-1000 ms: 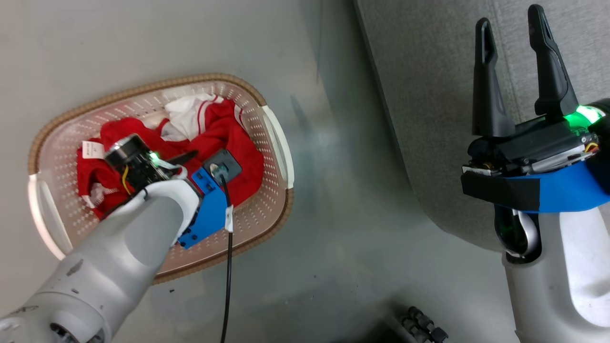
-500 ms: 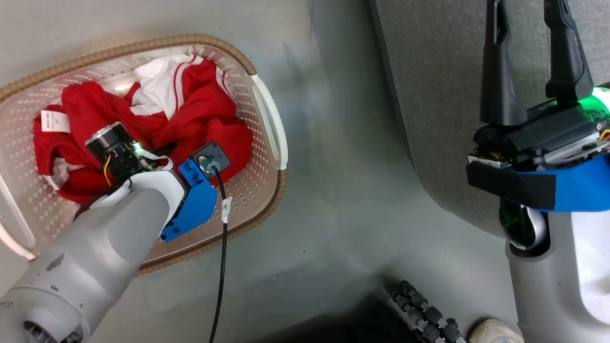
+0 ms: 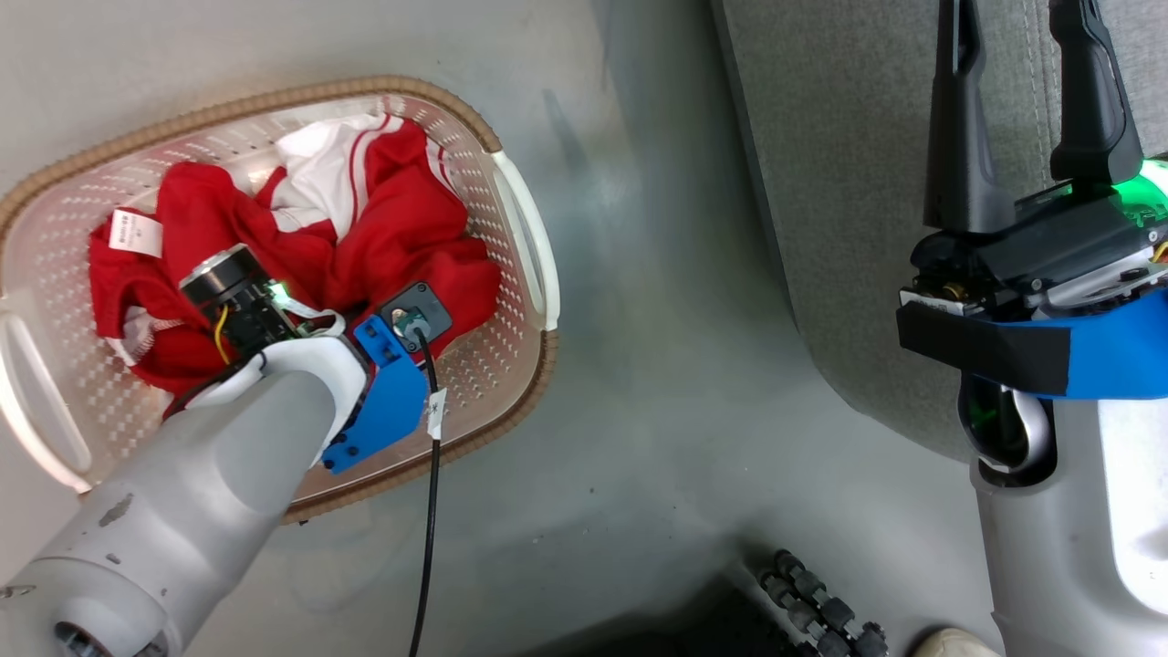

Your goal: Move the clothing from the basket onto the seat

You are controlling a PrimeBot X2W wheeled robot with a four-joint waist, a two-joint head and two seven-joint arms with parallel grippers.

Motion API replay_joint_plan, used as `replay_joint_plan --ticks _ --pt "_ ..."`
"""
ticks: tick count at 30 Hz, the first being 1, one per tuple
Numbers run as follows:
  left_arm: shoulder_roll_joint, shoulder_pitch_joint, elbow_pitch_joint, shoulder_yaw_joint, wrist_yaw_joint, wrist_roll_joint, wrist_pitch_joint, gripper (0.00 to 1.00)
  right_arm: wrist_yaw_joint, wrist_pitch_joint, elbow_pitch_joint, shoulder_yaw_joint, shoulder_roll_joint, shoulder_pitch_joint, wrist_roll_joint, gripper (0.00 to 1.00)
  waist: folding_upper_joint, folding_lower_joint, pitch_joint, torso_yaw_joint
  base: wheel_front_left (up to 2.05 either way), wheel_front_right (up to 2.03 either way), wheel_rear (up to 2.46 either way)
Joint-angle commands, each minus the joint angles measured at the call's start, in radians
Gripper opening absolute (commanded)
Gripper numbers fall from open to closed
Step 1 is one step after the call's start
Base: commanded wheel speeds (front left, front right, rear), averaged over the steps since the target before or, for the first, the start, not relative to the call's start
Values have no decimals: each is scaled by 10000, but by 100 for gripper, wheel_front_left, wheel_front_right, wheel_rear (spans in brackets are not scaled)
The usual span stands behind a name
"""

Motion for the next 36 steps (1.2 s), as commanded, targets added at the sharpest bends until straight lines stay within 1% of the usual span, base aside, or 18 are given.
replay_joint_plan --ticks 1,5,10,12,21,29,33,36 --pt "-114 -44 -34 -25 0 -111 -220 0 1 -42 59 -64 -8 30 -79 100 0 0 -223 143 0 0 0" --pt "-412 44 -58 -25 0 -332 -729 0 2 -42 167 -151 -8 157 -239 100 0 0 -668 439 0 0 0" --pt "-850 174 -17 -26 0 -660 -1565 0 1 -42 329 -251 -10 403 -487 100 0 0 -1480 923 0 0 0" --pt "-917 196 -2 -26 0 -786 -1735 0 1 -42 351 -259 -11 444 -534 100 0 0 -1635 1012 0 0 0" --pt "-1499 488 252 -24 0 -1819 -3489 0 2 -42 695 -415 -113 1137 -836 100 0 0 -3428 1806 0 0 0" --pt "-1717 787 465 77 0 -2975 -4332 0 1 -42 974 -508 -203 1970 -858 100 0 0 -4957 2196 0 0 0" --pt "-1709 883 355 390 0 -3372 -4455 0 1 -42 1079 -549 -200 2384 -873 100 0 0 -5628 2292 0 0 0" --pt "-1614 971 -39 843 0 -3372 -4466 0 1 -42 1163 -603 -193 2718 -887 100 0 0 -6123 2379 0 0 0"
